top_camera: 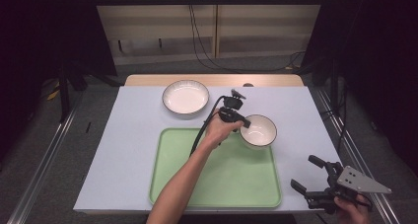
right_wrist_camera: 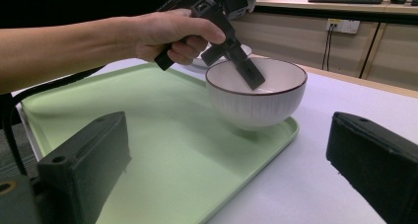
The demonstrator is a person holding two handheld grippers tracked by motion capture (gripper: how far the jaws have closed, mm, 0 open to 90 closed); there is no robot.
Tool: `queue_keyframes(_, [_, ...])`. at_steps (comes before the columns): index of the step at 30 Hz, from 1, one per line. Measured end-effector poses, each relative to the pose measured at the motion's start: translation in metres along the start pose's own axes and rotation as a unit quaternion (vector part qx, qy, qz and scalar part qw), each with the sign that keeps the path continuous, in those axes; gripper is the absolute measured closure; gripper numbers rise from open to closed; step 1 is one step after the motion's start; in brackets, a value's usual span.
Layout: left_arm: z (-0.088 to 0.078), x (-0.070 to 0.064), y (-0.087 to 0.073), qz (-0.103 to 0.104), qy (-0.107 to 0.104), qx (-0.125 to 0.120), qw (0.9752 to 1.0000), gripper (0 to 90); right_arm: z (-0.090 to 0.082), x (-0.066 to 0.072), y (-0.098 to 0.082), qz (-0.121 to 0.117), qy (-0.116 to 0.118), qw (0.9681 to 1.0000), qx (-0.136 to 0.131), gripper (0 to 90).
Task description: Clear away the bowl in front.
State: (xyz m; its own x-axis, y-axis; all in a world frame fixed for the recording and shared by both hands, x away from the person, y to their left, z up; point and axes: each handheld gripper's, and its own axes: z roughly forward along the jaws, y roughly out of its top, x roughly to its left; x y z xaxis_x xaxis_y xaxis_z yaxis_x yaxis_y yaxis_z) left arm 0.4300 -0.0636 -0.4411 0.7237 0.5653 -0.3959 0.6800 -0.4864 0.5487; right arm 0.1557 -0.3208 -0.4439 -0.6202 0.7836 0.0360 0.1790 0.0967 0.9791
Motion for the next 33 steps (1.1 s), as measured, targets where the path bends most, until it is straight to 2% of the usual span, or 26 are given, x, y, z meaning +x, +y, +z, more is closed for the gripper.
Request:
queue_keyframes(1, [0.001, 0.001, 0.000, 0.004, 0.000, 0.007, 1.0000, 81.6, 0.000, 0.000, 0.000, 0.000, 0.000, 1.0000, 0.000, 2.5])
queue_keyframes(6, [0.009, -0.004, 0.002, 0.004, 0.000, 0.005, 1.0000, 81.7, 0.000, 0.000, 0.000, -0.003, 0.002, 1.0000, 0.000, 2.6])
queue_keyframes(10, [0.012, -0.002, 0.002, 0.007, 0.003, 0.016, 0.9998, 81.6, 0.000, 0.000, 0.000, -0.001, 0.001, 1.0000, -0.003, 2.5])
queue_keyframes(12, [0.014, -0.002, 0.000, 0.007, 0.010, 0.016, 0.9998, 81.8, -0.001, -0.001, 0.000, -0.002, 0.003, 1.0000, -0.001, 2.6])
queue_keyframes(13, [0.014, 0.000, 0.000, 0.008, 0.003, 0.021, 0.9997, 81.7, -0.001, -0.001, 0.000, -0.003, 0.003, 1.0000, -0.001, 2.5])
queue_keyframes(15, [0.013, 0.002, 0.000, 0.008, 0.004, 0.019, 0.9998, 81.7, 0.000, 0.000, 0.000, -0.004, 0.003, 1.0000, -0.001, 2.5])
queue_keyframes(16, [0.014, 0.001, -0.001, -0.002, 0.006, 0.008, 1.0000, 81.8, 0.000, 0.000, 0.000, -0.001, 0.002, 1.0000, 0.000, 2.5])
queue_keyframes(19, [0.013, 0.001, 0.000, 0.013, 0.008, 0.017, 0.9997, 81.9, 0.000, 0.000, 0.000, -0.001, 0.001, 1.0000, 0.000, 2.5])
queue_keyframes(21, [0.015, 0.000, -0.001, 0.012, 0.014, 0.008, 0.9998, 81.9, 0.000, 0.000, 0.000, -0.002, 0.001, 1.0000, -0.001, 2.5])
queue_keyframes(24, [0.015, 0.001, -0.002, 0.016, 0.011, 0.010, 0.9998, 81.9, 0.000, 0.000, 0.000, -0.003, 0.002, 1.0000, -0.001, 2.5])
queue_keyframes(25, [0.016, 0.001, -0.003, 0.015, 0.012, 0.003, 0.9998, 81.9, 0.000, 0.001, 0.000, -0.001, 0.002, 1.0000, -0.001, 2.6])
queue_keyframes(29, [0.015, 0.001, -0.004, 0.027, 0.011, 0.003, 0.9996, 81.8, 0.000, 0.000, 0.000, -0.001, 0.001, 1.0000, -0.001, 2.6])
queue_keyframes(33, [0.016, 0.001, -0.005, 0.025, 0.007, 0.001, 0.9997, 79.9, 0.001, 0.000, 0.000, -0.006, 0.004, 1.0000, -0.002, 2.5])
